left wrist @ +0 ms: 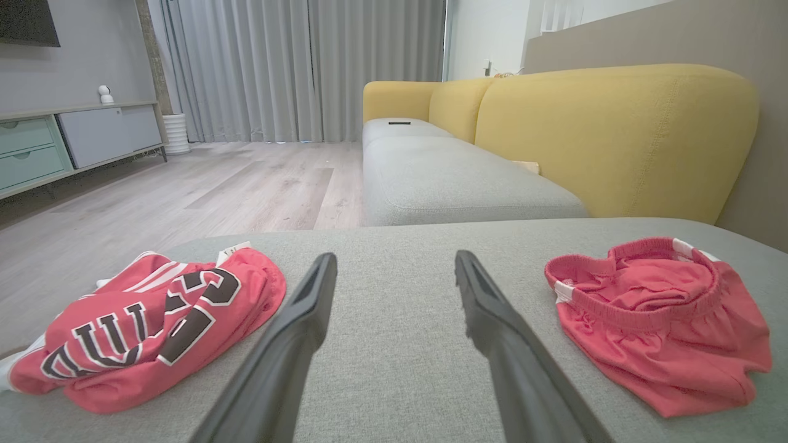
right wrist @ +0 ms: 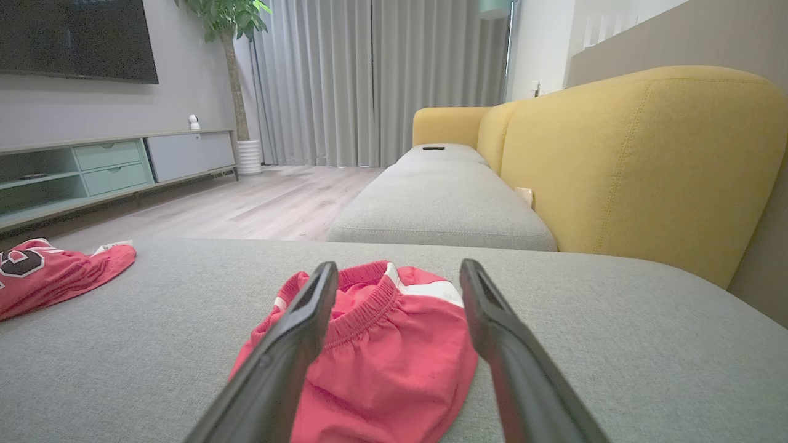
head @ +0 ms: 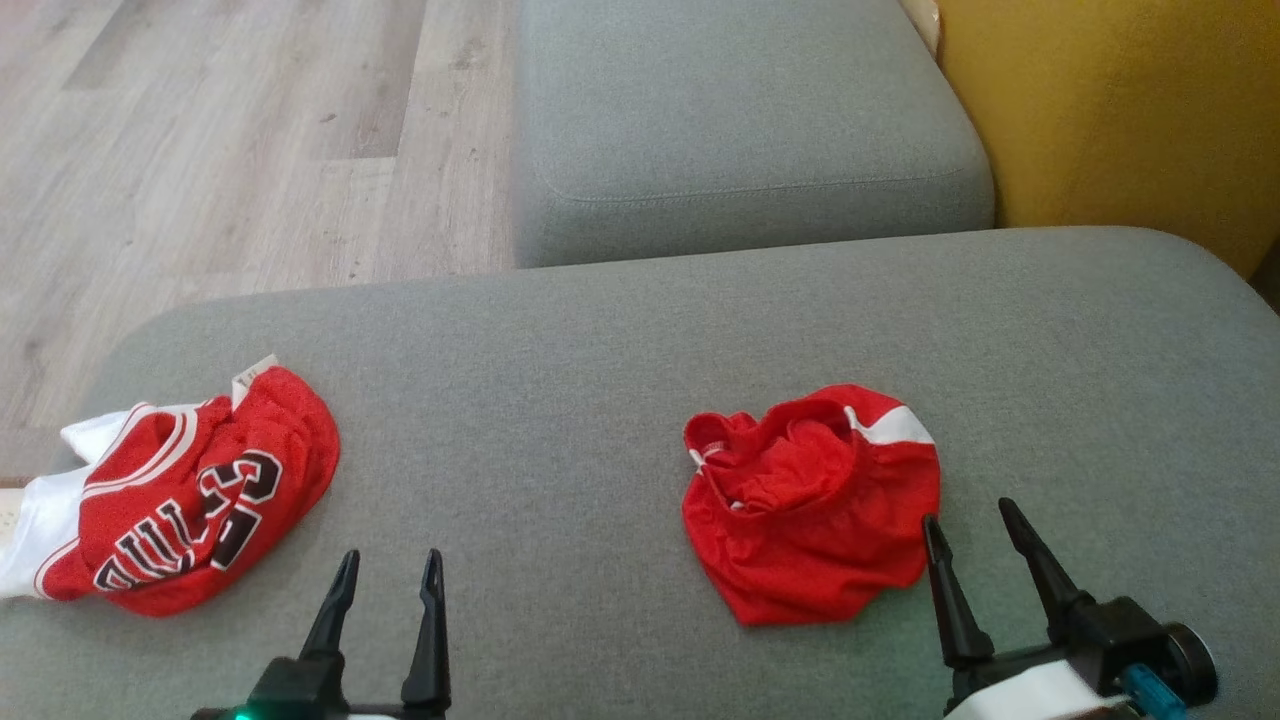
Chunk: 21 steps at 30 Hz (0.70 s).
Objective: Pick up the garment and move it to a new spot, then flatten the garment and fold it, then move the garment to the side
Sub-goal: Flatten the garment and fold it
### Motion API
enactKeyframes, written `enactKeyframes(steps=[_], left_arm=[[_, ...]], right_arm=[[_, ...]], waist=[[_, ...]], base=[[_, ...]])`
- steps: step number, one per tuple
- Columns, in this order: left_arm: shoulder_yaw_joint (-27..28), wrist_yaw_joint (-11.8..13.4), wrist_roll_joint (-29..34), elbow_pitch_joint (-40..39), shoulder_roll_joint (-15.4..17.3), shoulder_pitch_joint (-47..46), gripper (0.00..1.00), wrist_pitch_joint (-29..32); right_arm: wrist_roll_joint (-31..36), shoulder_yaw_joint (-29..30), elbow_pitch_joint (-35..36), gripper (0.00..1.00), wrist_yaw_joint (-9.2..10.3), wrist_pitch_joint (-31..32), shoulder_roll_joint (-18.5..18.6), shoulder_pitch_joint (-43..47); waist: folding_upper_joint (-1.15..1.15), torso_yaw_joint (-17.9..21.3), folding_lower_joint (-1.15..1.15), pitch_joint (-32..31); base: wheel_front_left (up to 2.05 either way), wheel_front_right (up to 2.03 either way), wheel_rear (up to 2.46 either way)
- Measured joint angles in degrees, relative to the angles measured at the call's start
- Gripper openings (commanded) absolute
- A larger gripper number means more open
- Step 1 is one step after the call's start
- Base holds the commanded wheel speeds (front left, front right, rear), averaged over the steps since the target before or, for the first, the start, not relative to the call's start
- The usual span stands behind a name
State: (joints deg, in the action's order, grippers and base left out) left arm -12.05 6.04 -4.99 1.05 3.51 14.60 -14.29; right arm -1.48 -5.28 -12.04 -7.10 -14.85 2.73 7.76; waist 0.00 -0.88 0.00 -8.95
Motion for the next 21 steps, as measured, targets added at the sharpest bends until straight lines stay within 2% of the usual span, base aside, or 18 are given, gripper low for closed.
enactKeyframes(steps=[21], left_arm=[[-0.03,-0.52,0.90,0.92,-0.12,0.36,1.00,0.00]], right_arm=[[-0.57,0.31,-0.08,1.00,0.00,0.00,-0.02,0.82]], waist=[[0.00,0.23,0.00,-0.30]], base=[[0.00,0.00,0.00]])
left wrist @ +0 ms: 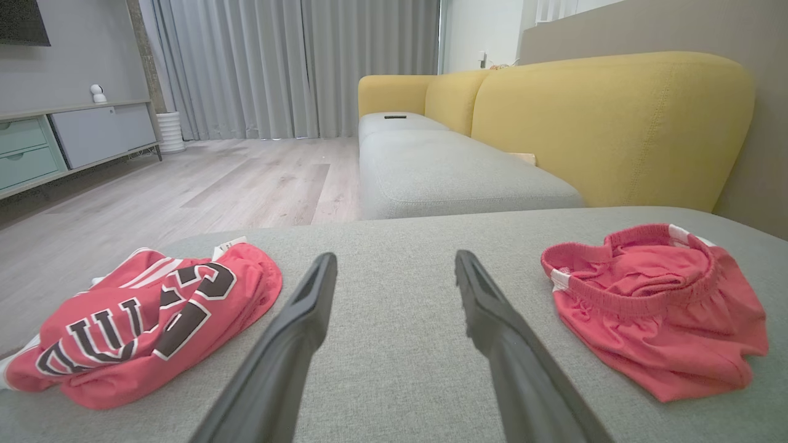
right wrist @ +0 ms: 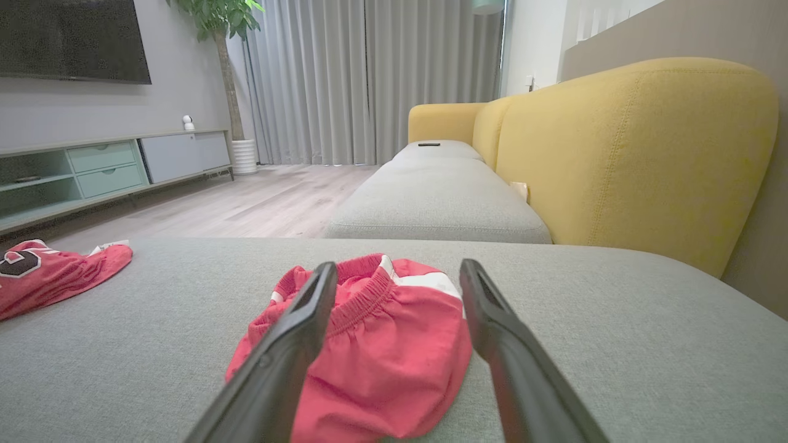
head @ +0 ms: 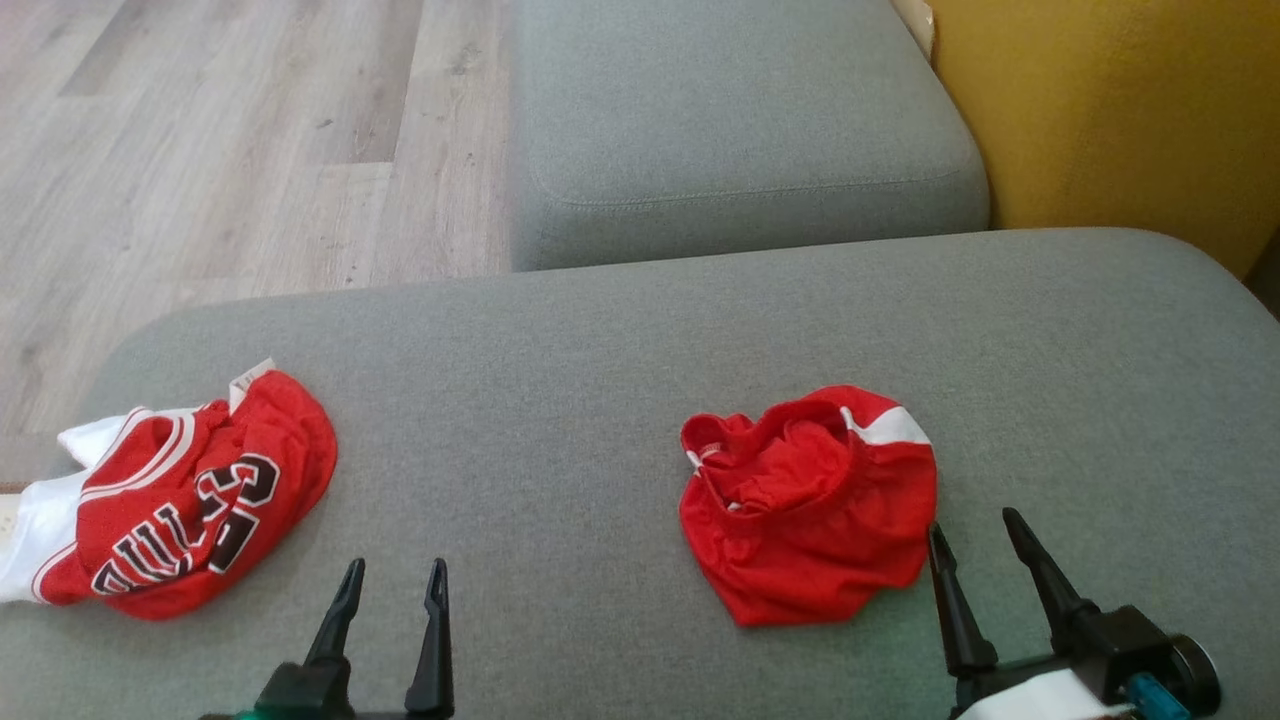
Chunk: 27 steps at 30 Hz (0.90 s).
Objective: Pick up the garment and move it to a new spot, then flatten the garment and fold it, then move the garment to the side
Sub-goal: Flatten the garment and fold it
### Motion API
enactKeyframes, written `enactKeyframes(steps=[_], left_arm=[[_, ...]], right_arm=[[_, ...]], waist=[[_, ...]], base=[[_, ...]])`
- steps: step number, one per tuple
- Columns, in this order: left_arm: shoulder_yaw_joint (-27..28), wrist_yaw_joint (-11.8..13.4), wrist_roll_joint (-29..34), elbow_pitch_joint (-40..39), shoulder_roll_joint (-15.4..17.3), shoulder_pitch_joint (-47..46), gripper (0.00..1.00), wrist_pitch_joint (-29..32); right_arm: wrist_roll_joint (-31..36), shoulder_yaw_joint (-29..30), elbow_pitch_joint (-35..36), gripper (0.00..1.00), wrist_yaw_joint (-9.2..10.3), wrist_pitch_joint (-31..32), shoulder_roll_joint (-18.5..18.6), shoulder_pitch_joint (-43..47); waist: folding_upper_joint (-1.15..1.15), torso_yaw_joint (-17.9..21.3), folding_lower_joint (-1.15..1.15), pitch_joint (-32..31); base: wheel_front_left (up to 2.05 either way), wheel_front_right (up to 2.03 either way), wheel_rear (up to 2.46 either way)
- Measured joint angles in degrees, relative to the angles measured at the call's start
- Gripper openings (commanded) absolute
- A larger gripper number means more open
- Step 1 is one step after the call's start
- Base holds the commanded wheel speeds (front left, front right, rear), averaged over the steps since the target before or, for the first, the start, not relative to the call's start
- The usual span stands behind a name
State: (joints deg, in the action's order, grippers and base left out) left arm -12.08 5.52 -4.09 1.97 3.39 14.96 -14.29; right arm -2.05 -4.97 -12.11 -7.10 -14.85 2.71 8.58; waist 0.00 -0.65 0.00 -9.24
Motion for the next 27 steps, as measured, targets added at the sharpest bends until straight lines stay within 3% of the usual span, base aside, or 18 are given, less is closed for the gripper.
enactKeyframes(steps=[14,17,23,24,27], left_arm=[[-1.38,-0.05,-0.25,1.37,0.00,-0.19,1.00,-0.01],[-3.16,-1.10,-0.80,2.99,0.00,-1.52,1.00,-0.01],[-10.53,-3.38,-11.63,9.04,-0.08,-10.98,1.00,0.00],[-14.72,-4.03,-16.27,12.06,-0.11,-15.27,1.00,0.55],[-21.75,-4.56,-22.15,14.35,-0.13,-23.24,1.00,4.90]], right_arm=[[0.02,-0.16,0.05,1.00,0.00,0.00,-0.01,0.05],[0.14,-0.32,0.23,1.00,0.00,0.01,-0.01,-0.20],[1.00,-0.99,0.96,1.00,0.00,0.04,0.00,-1.58],[1.23,-1.69,1.21,1.00,0.00,0.05,0.05,-2.33],[1.37,-2.10,1.56,1.00,0.00,0.05,0.34,-3.53]], waist=[[0.00,0.93,0.00,0.78],[0.00,1.68,0.00,1.77],[0.00,4.06,0.00,4.71],[0.00,5.05,0.00,6.12],[0.00,6.48,0.00,8.40]], base=[[0.00,0.00,0.00],[0.00,0.00,0.00],[0.00,0.00,0.00],[0.00,0.00,0.00],[0.00,0.00,0.00]])
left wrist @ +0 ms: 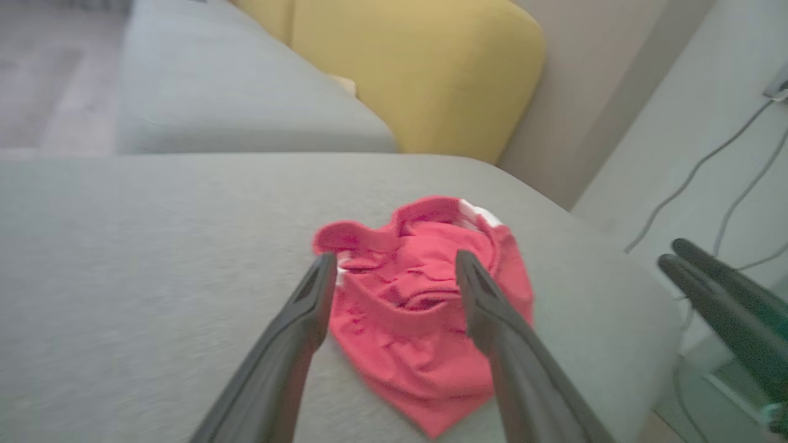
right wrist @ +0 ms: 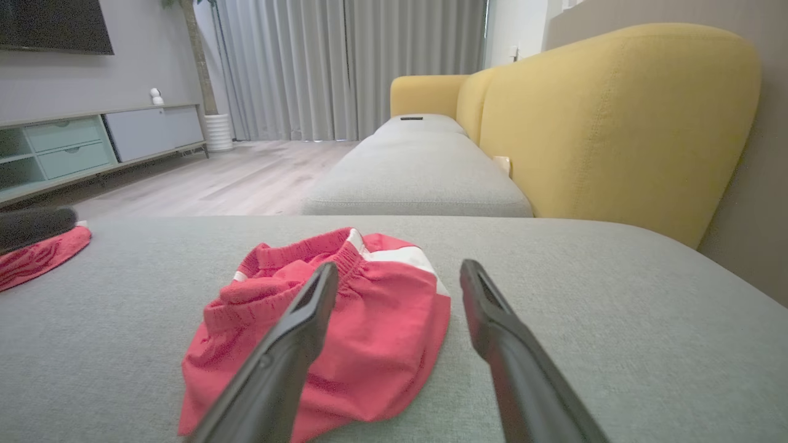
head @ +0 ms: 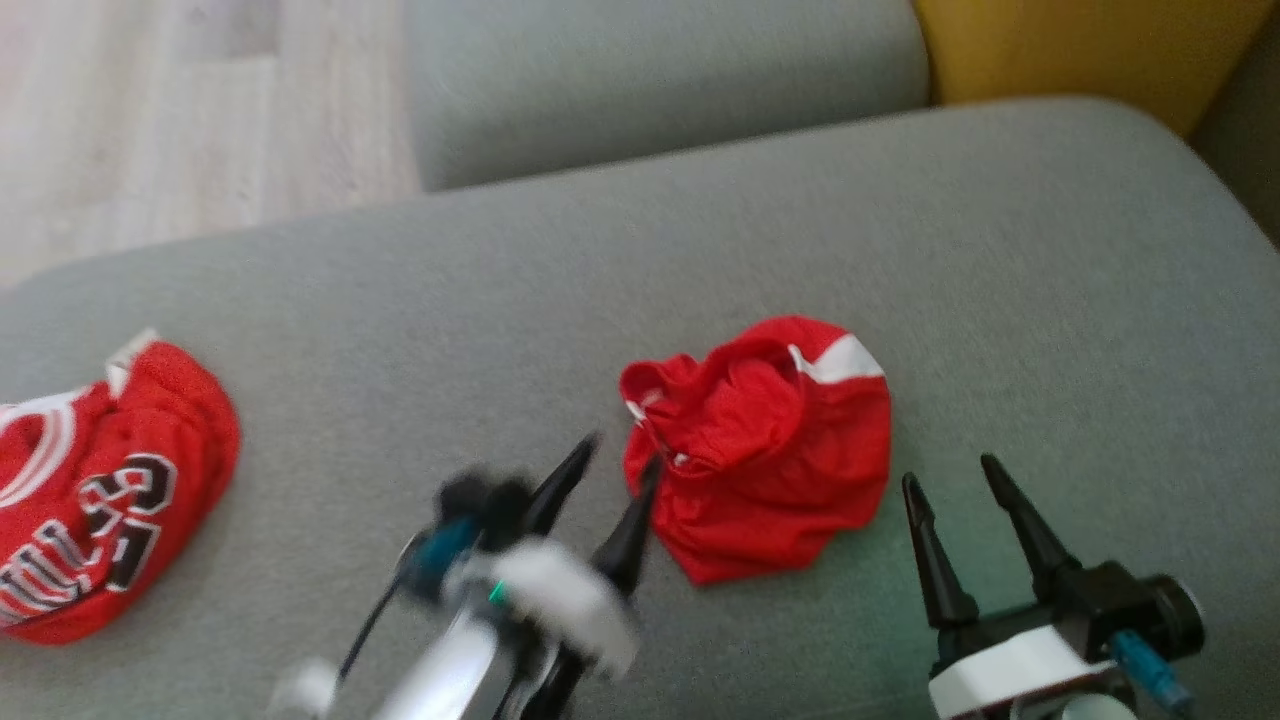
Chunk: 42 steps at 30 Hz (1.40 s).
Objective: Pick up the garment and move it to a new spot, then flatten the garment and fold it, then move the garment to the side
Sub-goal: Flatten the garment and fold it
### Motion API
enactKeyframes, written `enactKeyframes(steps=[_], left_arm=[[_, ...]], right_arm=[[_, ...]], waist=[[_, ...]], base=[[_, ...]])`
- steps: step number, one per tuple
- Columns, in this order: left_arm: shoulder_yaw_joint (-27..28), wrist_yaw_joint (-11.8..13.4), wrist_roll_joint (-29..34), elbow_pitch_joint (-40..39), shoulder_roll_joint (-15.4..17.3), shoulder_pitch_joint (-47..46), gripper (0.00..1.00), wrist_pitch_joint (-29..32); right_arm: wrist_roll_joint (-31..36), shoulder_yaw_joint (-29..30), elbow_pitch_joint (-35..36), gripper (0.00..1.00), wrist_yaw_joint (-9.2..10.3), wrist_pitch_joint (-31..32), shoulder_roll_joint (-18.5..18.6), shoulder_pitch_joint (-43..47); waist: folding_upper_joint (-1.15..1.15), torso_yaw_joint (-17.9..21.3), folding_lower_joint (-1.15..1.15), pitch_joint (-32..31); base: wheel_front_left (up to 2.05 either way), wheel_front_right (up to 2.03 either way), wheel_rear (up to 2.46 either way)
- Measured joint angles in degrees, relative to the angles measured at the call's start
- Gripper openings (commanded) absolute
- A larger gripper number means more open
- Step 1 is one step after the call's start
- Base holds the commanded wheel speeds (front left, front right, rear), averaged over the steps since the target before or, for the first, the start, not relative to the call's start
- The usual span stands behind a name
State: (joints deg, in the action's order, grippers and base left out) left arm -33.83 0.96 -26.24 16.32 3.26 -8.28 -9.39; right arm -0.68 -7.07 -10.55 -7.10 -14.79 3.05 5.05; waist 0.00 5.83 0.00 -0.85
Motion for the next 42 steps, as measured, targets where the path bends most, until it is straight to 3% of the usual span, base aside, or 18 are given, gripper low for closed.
enactKeyframes(steps=[6,10,14,26,27,28,32,37,42], left_arm=[[-10.54,2.00,-12.46,1.41,-0.32,-16.22,1.00,6.49],[-14.30,4.21,-21.67,4.99,-0.38,-23.32,1.00,8.91],[-17.71,4.12,-31.33,8.67,-0.43,-27.18,1.00,11.55],[-22.97,4.66,-37.63,19.90,-0.51,-35.59,1.00,8.56],[-23.15,4.65,-37.91,20.46,-0.54,-35.72,0.45,7.79],[-23.48,4.55,-38.38,21.00,-0.52,-35.90,0.00,7.46],[-25.20,3.75,-39.67,22.29,-0.51,-36.95,0.00,7.06],[-26.87,1.00,-41.47,21.17,-0.49,-39.33,0.00,6.28],[-26.58,-1.14,-43.42,18.46,-0.56,-45.95,0.00,8.04]], right_arm=[[-0.01,-0.81,1.11,1.00,0.00,0.00,0.97,-3.18],[-0.11,-1.94,1.54,1.00,0.00,0.00,0.93,-6.40],[-0.44,-2.33,1.60,1.00,0.00,0.00,0.89,-7.44],[-0.77,-2.30,1.57,1.00,0.00,0.00,0.30,-8.56],[-0.77,-2.30,1.57,1.00,0.00,0.00,0.27,-8.58],[-0.77,-2.26,1.57,1.00,0.00,0.00,0.27,-8.59],[-0.77,-2.25,1.52,1.00,0.00,0.00,0.09,-8.65],[-0.78,-2.31,0.97,1.00,0.00,0.00,-0.02,-8.62],[-0.85,-3.08,0.44,1.00,0.00,0.00,-0.07,-8.03]], waist=[[0.00,2.60,0.00,5.33],[0.00,4.78,0.00,8.53],[0.00,7.21,0.00,10.99],[0.00,11.40,0.00,14.91],[0.00,11.57,0.00,14.96],[0.00,11.68,0.00,14.97],[0.00,11.94,0.00,14.45],[0.00,12.14,0.00,12.56],[0.00,12.40,0.00,9.30]], base=[[0.00,0.00,0.00],[0.00,0.00,0.00],[0.00,0.00,0.00],[0.00,0.00,0.00],[0.00,0.00,0.00],[0.00,0.00,0.00],[0.00,0.00,0.00],[0.00,0.00,0.00],[0.00,0.00,0.00]])
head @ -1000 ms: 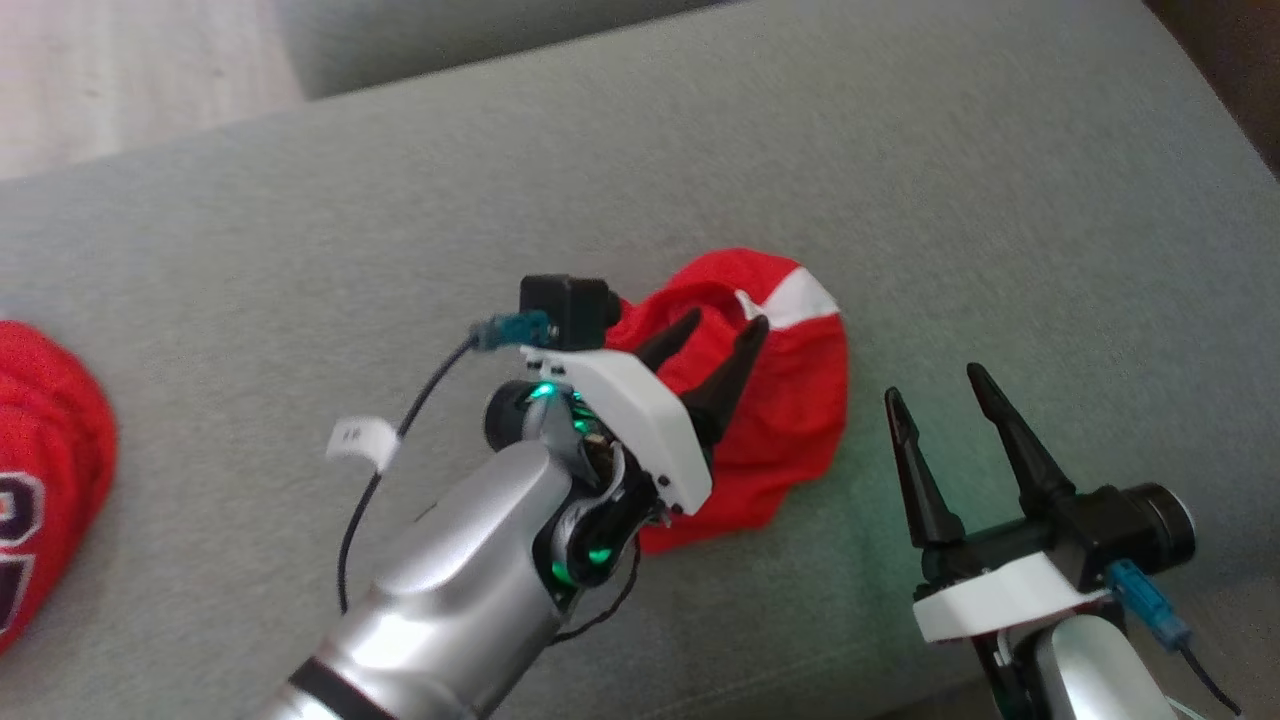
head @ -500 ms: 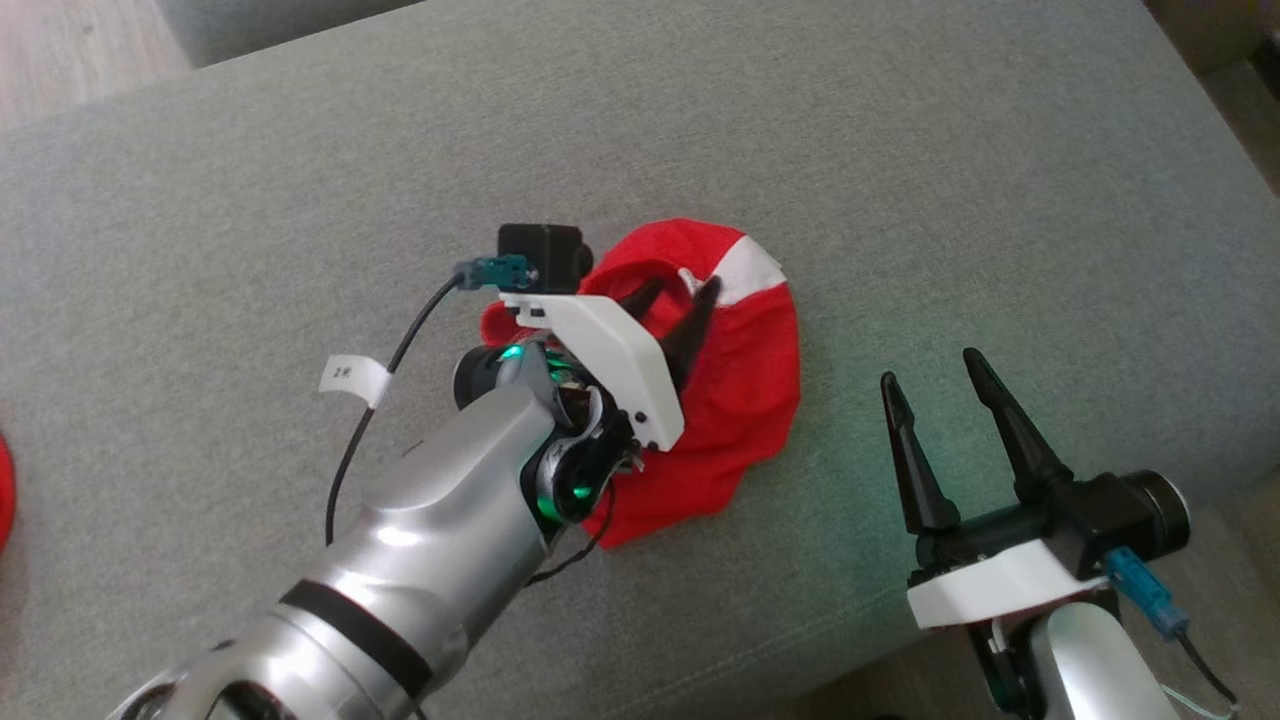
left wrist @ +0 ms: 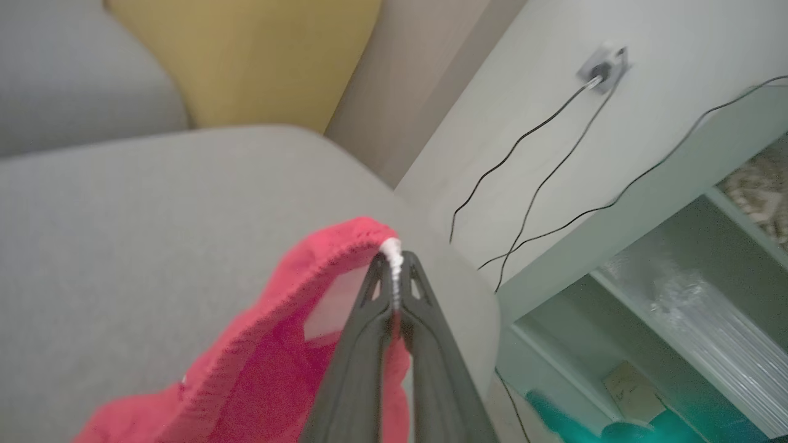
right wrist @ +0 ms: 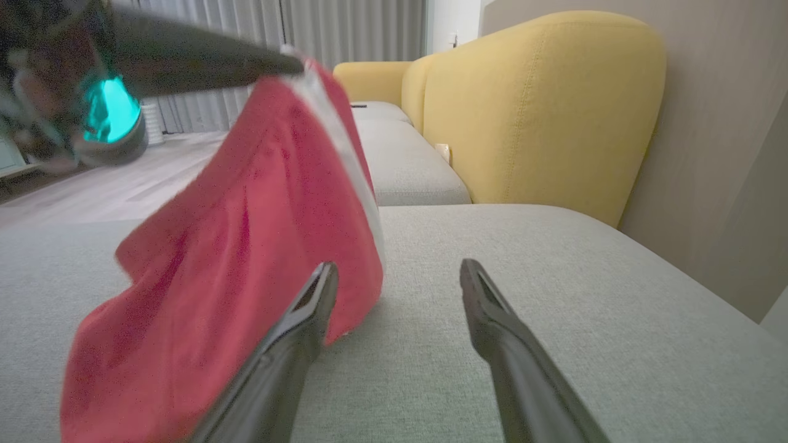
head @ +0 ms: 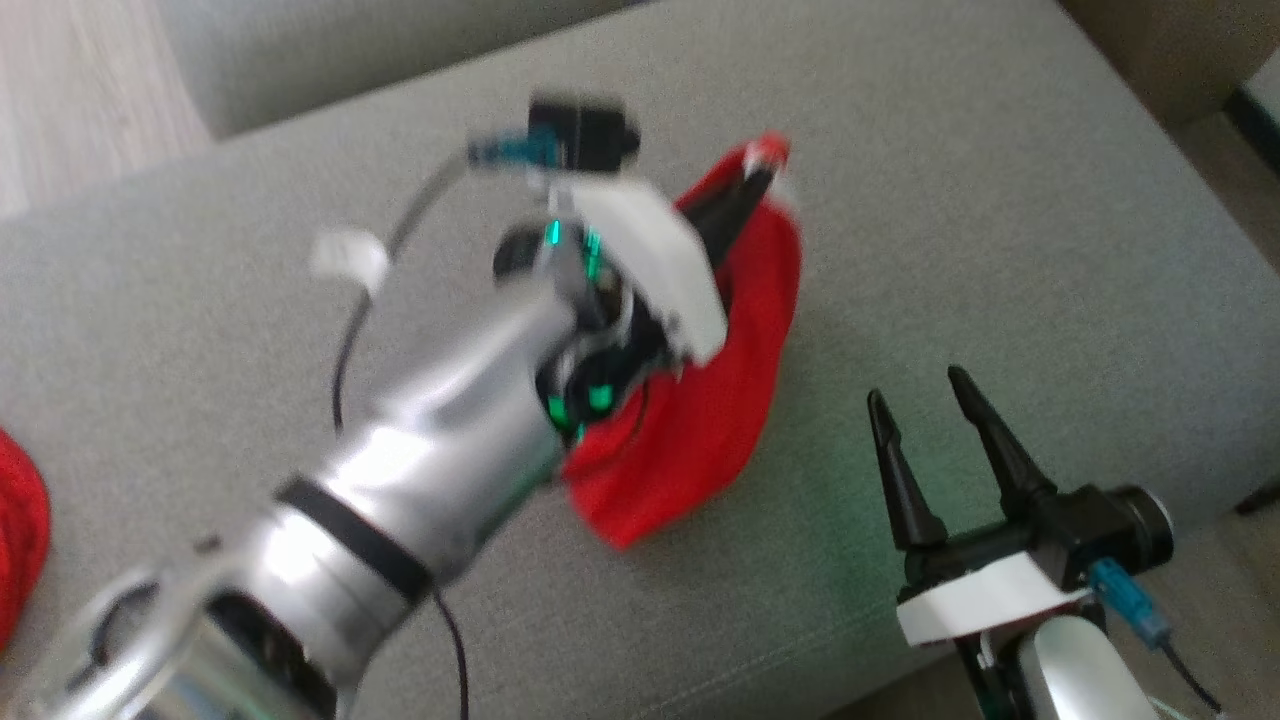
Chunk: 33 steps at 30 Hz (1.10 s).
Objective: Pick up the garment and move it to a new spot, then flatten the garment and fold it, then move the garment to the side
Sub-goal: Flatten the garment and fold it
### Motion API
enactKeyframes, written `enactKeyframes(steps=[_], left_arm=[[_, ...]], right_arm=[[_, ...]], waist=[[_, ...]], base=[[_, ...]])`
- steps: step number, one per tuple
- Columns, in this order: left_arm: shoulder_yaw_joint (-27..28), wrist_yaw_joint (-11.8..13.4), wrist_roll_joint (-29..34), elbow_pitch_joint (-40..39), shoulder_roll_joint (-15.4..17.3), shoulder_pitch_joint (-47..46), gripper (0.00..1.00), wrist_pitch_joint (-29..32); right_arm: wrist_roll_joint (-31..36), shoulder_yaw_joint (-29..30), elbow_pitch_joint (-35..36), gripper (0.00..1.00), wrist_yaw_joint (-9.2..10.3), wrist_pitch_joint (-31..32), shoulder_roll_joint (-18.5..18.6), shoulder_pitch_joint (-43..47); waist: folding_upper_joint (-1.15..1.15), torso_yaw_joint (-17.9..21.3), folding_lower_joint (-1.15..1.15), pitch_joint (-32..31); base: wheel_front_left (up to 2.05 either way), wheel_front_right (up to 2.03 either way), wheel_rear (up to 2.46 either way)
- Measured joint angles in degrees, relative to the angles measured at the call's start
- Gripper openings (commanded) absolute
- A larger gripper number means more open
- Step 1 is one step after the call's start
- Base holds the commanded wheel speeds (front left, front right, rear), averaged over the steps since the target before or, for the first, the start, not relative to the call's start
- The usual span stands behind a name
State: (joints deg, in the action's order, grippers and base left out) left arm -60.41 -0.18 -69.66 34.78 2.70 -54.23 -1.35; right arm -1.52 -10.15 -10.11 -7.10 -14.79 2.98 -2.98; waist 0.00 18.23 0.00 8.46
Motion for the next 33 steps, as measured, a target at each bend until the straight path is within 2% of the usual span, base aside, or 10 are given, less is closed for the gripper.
enactKeyframes(steps=[3,5,8,11,12,15,19,23,28,33], left_arm=[[2.42,-1.37,-1.47,-2.04,0.12,-4.56,0.00,1.31],[4.16,-1.42,-2.63,-4.02,0.71,-6.81,0.00,1.91],[5.73,-1.31,-3.53,-7.88,2.69,-8.22,0.00,2.87],[5.75,0.16,-4.65,-12.01,5.59,-5.84,0.00,3.30],[5.75,0.16,-4.65,-12.01,5.59,-5.84,0.00,3.30],[4.49,2.40,-5.16,-15.44,10.34,3.23,0.00,3.39],[1.65,5.72,-6.79,-18.18,17.11,20.90,0.00,1.25],[0.20,7.31,-6.86,-19.44,21.87,32.27,0.00,-2.42],[0.25,7.82,-5.56,-19.49,23.17,33.48,0.00,-5.93],[0.68,8.10,-4.50,-17.80,22.90,32.76,0.00,-8.11]], right_arm=[[0.01,-0.12,-0.31,1.00,0.00,0.00,-0.02,1.13],[0.03,0.05,-0.38,1.00,0.00,0.00,-0.02,2.28],[0.11,0.71,-0.25,1.00,0.00,0.00,-0.02,3.82],[0.22,1.18,0.16,1.00,0.00,0.00,0.00,4.92],[0.22,1.18,0.16,1.00,0.00,0.00,0.00,4.92],[0.34,1.14,0.47,1.00,0.00,0.00,0.03,5.09],[0.34,1.41,0.82,1.00,0.00,0.00,0.70,5.89],[-0.11,1.51,0.71,1.00,0.00,0.00,1.59,6.97],[-2.92,1.77,-2.01,1.00,0.00,0.00,3.54,6.02],[-8.47,0.79,-10.77,1.00,0.00,0.01,7.30,2.36]], waist=[[0.00,0.08,0.00,-2.48],[0.00,-0.05,0.00,-4.14],[0.00,-0.83,0.00,-6.09],[0.00,-2.66,0.00,-6.94],[0.00,-2.66,0.00,-6.94],[0.00,-4.78,0.00,-7.32],[0.00,-7.75,0.00,-7.29],[0.00,-11.04,0.00,-6.45],[0.00,-15.27,0.00,-4.95],[0.00,-19.20,0.00,-3.83]], base=[[0.00,0.00,0.00],[0.00,0.00,0.00],[0.00,0.00,0.00],[0.00,0.00,0.00],[0.00,0.00,0.00],[0.00,0.00,0.00],[0.00,0.00,0.00],[0.00,0.00,0.00],[0.00,0.00,0.00],[0.00,0.00,0.00]])
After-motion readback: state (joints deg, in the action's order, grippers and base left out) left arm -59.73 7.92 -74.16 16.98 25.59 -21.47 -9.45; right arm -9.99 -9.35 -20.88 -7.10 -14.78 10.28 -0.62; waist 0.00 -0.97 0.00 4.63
